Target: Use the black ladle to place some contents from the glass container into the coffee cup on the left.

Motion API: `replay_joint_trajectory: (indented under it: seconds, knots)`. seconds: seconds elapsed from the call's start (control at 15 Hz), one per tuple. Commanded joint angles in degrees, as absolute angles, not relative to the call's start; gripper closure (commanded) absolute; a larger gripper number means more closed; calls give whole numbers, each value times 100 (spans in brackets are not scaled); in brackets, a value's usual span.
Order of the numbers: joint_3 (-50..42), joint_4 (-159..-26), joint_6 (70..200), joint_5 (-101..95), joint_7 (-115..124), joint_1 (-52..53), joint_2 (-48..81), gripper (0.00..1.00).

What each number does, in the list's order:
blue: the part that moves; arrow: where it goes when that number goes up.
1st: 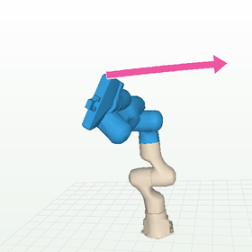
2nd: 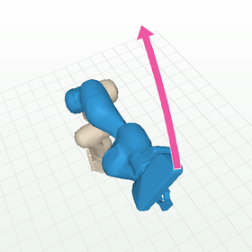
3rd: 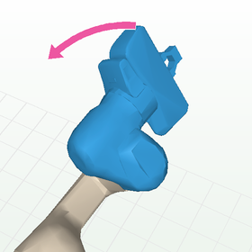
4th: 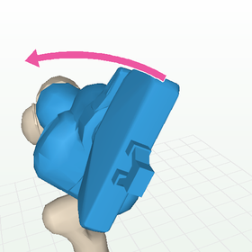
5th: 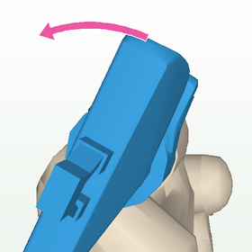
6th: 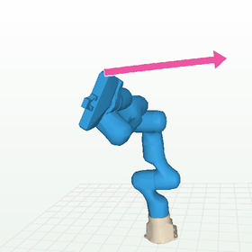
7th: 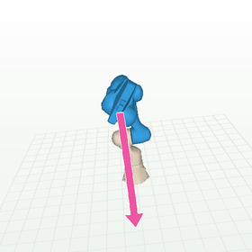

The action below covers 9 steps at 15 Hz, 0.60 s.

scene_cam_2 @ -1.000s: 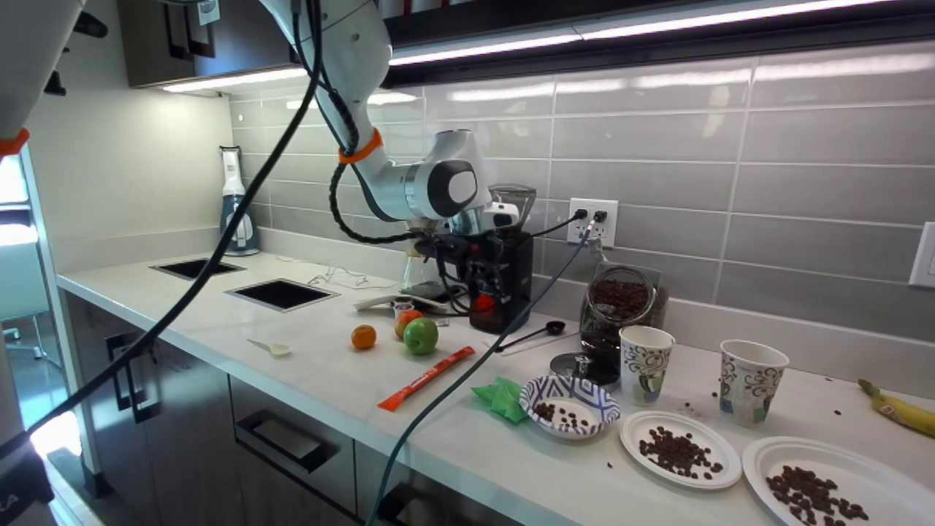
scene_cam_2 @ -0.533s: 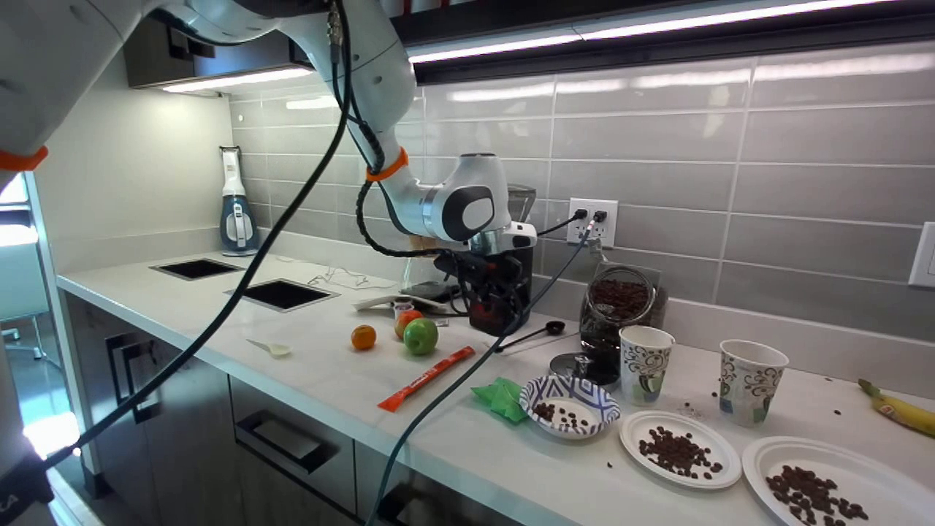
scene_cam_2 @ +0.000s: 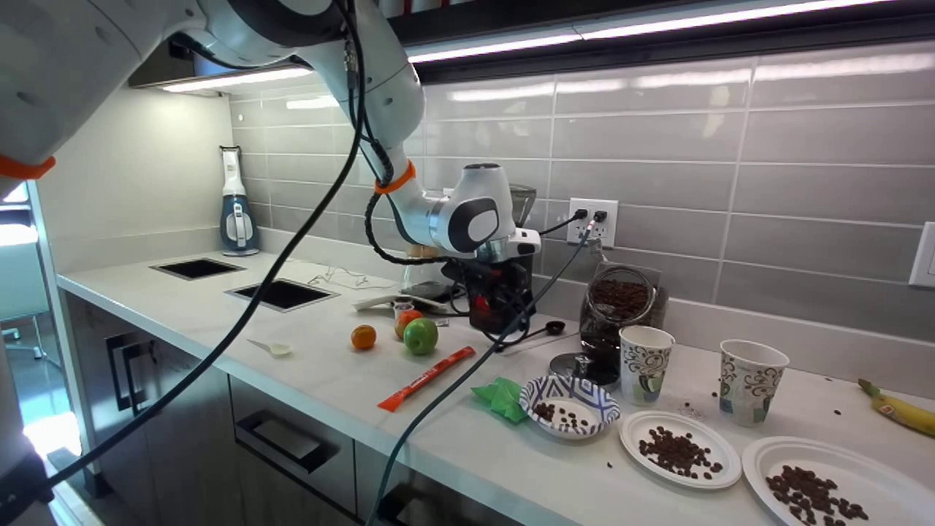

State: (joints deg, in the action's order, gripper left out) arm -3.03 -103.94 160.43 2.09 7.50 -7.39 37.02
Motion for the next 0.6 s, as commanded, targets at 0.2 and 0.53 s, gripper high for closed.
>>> replay_joint_trajectory:
  seconds: [0.2,0.53]
  knots:
    - [-855,-10072,16206,81,1100,-210,4115,0]
    - [-1358,-9803,16107,-77,1469,254,4420,0]
